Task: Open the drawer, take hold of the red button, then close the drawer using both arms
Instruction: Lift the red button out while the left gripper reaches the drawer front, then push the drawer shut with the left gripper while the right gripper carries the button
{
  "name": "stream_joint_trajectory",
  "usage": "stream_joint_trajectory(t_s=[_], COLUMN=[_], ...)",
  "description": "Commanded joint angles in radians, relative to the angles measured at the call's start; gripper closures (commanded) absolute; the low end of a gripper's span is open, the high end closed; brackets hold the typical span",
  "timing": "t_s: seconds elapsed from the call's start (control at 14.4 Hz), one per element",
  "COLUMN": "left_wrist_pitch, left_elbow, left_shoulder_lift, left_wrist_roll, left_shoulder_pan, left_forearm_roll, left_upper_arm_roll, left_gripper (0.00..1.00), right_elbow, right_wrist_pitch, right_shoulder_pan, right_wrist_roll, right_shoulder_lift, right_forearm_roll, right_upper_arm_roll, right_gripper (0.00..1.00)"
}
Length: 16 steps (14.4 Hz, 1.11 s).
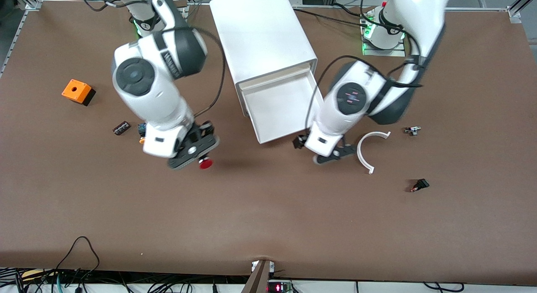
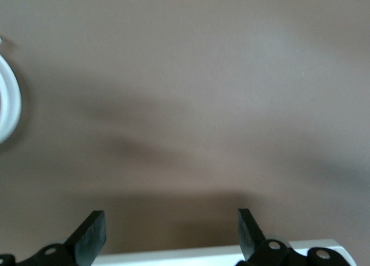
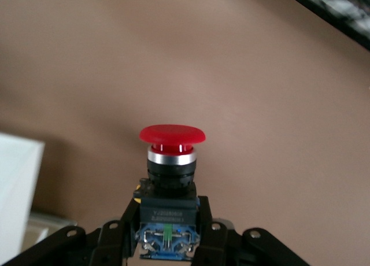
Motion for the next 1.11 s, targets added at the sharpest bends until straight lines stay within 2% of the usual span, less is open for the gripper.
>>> stream_joint_trajectory(t_s=[0.0,0.28,0.49,0.7,1.04], left_wrist_pitch=[-0.001,0.016,0.063,0.065,0.053], left_elbow=[0.005,0.001,-0.012,-0.014,-0.069], left_shoulder_lift=[0.031,0.042,0.045,0.044,0.033], left_wrist_roll=[-0.042,-0.044,-0.041,-0.050,-0.062], left_shoulder_pan=[-0.024,-0.053,-0.047,-0.045,-0.048], left_forearm_roll=[0.032,0.033,0.042,0.088,0.078], left_upper_arm_roll=[0.006,0.008,0.011,0.009,-0.005], left_gripper=[0.00,0.00,0.00,0.00,0.00], right_elbow=[-0.067,-0.151,-0.225,-0.323,-0.431], right_wrist_pitch=[0.022,0.022,0.039,0.078,0.134], right_shoulder_pan=[-0.052,-0.066,-0.075,-0.094,-0.166], right_wrist_roll=[0.067,0.221,0.235,0.235,0.219], right_shoulder_lift=[-0.022,-0.022,-0.018,-0.024,-0.054], right_forearm_roll=[0.020,0.020,0.020,0.018,0.011], right_upper_arm_roll=[0.014,0.016,0.016,0.014,0.014], right_gripper=[0.74,0.74,0.75,0.75,0.75])
